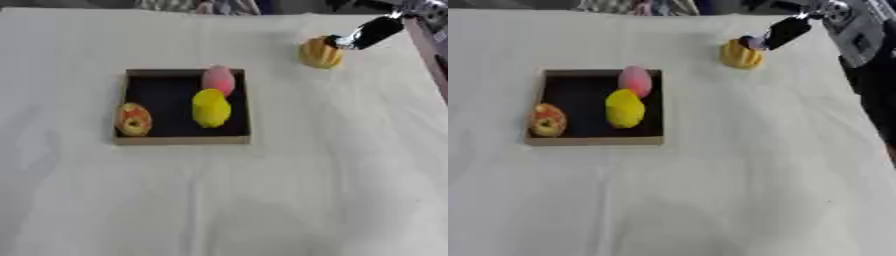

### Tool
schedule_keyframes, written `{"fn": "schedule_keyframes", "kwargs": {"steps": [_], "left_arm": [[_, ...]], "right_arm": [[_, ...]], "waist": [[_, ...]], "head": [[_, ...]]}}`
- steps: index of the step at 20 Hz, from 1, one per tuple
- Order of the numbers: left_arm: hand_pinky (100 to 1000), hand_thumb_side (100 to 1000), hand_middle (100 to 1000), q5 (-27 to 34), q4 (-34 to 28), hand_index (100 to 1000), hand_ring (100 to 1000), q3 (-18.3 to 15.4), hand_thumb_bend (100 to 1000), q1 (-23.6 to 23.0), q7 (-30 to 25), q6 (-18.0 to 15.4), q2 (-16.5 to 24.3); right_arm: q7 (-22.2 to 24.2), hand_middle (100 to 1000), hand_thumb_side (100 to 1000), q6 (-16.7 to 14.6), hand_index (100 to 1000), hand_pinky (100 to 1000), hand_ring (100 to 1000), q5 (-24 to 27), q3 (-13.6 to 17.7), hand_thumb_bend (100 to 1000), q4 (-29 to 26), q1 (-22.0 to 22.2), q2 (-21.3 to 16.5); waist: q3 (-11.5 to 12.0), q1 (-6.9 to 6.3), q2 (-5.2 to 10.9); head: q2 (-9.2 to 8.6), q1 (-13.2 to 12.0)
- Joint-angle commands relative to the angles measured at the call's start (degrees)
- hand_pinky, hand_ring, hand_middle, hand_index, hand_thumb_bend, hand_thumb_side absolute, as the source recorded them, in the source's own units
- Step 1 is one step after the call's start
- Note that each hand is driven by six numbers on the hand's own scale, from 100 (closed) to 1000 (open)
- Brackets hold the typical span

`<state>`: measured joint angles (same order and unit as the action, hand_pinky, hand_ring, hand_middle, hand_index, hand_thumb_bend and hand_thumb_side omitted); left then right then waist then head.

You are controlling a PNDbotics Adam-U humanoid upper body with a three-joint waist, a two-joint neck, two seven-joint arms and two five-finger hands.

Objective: Pick up objects on the table and place them in the box.

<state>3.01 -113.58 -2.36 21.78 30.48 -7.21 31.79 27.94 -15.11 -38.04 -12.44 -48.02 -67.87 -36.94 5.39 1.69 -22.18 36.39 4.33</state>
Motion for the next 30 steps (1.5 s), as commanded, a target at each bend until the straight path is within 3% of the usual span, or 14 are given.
{"fn": "schedule_keyframes", "kwargs": {"steps": [1,12,21,30], "left_arm": [[783,469,692,-0.3,-1.0,806,790,-0.4,100,0.8,-0.1,-0.2,1.8],[784,481,693,-0.3,-1.0,806,791,-0.3,100,1.0,-0.2,-0.2,1.8],[784,484,693,-0.3,-1.0,806,791,-0.2,100,1.2,-0.2,-0.2,1.7],[785,486,693,-0.2,-1.0,805,791,-0.2,100,1.4,-0.2,-0.2,1.6]], "right_arm": [[-1.0,826,458,-0.1,930,901,953,-1.9,1.4,336,1.8,-1.6,-0.6],[-2.6,835,461,-0.4,933,905,955,-5.8,3.8,351,7.1,-1.9,0.8],[-3.9,836,449,1.0,933,901,954,-8.4,5.4,353,9.6,-2.1,1.3],[-5.2,796,433,1.4,922,887,938,-9.7,6.0,258,12.0,-2.1,2.5]], "waist": [[0.3,0.76,1.57],[1.7,1.02,-0.66],[2.0,1.06,-1.12],[2.2,1.25,-1.23]], "head": [[-0.82,0.3],[-1.05,0.5],[-1.29,0.6],[-1.51,0.7]]}}
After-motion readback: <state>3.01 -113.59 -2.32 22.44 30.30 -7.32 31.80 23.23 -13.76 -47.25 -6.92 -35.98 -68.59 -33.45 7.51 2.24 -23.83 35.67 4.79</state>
